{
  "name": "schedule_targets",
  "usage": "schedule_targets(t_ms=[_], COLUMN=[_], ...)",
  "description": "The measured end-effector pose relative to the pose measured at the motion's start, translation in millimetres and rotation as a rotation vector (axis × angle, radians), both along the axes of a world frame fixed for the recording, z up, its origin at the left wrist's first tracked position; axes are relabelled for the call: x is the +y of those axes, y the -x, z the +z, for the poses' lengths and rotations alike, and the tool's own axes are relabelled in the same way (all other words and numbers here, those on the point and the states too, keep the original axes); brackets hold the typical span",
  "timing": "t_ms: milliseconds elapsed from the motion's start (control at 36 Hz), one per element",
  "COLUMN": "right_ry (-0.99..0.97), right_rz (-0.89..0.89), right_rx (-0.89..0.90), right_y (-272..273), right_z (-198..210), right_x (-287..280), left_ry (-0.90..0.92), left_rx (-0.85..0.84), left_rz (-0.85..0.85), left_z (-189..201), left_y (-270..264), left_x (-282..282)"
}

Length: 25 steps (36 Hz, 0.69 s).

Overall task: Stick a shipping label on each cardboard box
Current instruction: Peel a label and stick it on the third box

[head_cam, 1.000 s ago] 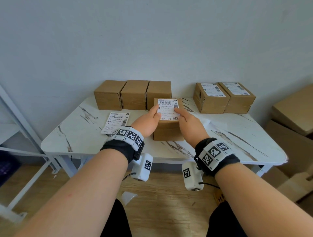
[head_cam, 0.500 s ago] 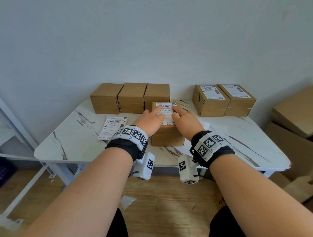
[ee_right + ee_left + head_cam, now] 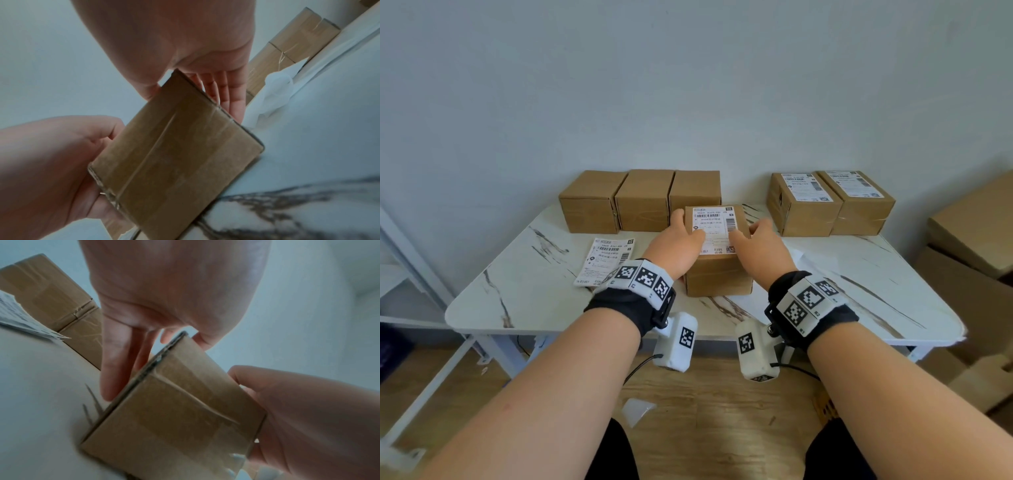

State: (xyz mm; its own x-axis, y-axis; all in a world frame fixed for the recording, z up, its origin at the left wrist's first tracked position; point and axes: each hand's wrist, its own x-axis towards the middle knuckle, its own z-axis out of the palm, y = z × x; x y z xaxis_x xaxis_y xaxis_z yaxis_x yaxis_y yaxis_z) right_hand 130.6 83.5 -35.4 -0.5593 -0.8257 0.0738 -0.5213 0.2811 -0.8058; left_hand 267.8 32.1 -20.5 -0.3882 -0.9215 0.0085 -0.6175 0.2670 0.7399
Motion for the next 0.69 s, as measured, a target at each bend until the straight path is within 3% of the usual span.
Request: schedule_targets(t_ms=[139, 417, 528, 694], right_ry=[0.143, 0.287, 0.280, 0.265], right_rz=[-0.053, -0.152, -0.142, -0.154], right_rx=[-0.010, -0.029, -0.005, 0.032], right_y=[9, 53, 67, 91], right_z=[15, 38, 43, 48], right_x=[4, -9, -20, -41], left_ry=[0.055, 0.165, 0.229, 0.340], left_rx=[0.160, 0.207, 0.165, 0.009], left_rz=[0.125, -0.059, -0.136, -0.119], left_z=[9, 35, 35, 30], left_y=[8, 53, 70, 88], left_x=[0, -12, -26, -59])
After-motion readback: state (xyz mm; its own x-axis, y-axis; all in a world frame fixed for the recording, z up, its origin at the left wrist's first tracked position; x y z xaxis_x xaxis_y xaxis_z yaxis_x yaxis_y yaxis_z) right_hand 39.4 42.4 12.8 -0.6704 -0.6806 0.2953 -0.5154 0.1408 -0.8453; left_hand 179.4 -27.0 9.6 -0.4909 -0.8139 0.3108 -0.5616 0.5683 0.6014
